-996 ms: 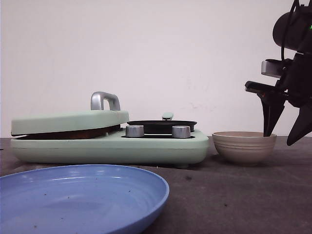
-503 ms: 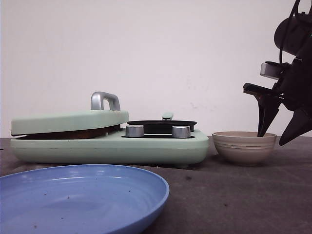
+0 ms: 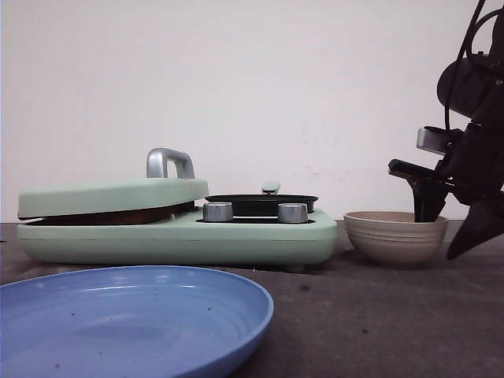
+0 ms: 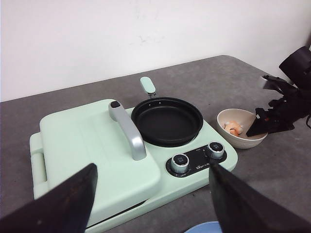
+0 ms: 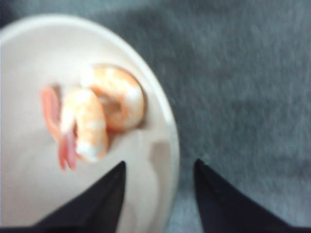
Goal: Make breakfast with bread and shrimp
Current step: 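Lower the right gripper into the beige bowl to grasp shrimp, then lift the beige bowl by its rim with the right gripper toward the pan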
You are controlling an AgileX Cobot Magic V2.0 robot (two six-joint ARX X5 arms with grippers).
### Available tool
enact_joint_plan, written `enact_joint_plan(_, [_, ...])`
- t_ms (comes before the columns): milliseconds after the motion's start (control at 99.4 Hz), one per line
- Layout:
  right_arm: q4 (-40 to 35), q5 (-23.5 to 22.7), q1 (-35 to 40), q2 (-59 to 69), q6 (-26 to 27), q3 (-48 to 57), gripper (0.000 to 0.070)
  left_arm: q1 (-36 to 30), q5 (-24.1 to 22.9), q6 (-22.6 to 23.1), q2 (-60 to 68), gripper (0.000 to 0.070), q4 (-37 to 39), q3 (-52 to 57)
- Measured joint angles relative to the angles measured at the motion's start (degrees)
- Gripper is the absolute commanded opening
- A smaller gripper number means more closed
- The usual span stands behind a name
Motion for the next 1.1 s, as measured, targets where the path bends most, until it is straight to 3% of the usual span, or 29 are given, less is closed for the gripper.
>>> enact_joint_plan(101, [0.07, -0.17, 0.00, 0.00, 0.13, 0.02, 0.0078, 0.00, -0.11, 0.00, 0.00, 0.0393, 0.00, 0.00])
enact_joint_plan(171, [0.35, -0.15, 0.00, 0.00, 0.17, 0.04, 0.0000, 0.00, -0.42, 0.00, 0.00, 0.0393, 0.00, 0.00])
enact_joint_plan(845, [0.13, -1.18, -0.07, -1.42, 1.22, 0.90, 0.0000, 0.00, -0.94, 0.00, 0.00, 0.0393, 0.00, 0.00])
enact_joint_plan(1097, [0.07, -3.61, -0.07, -7.26, 1.20, 7.74, 0.0000, 0.00, -0.94, 0.00, 0.00, 0.0393, -0.02, 0.00])
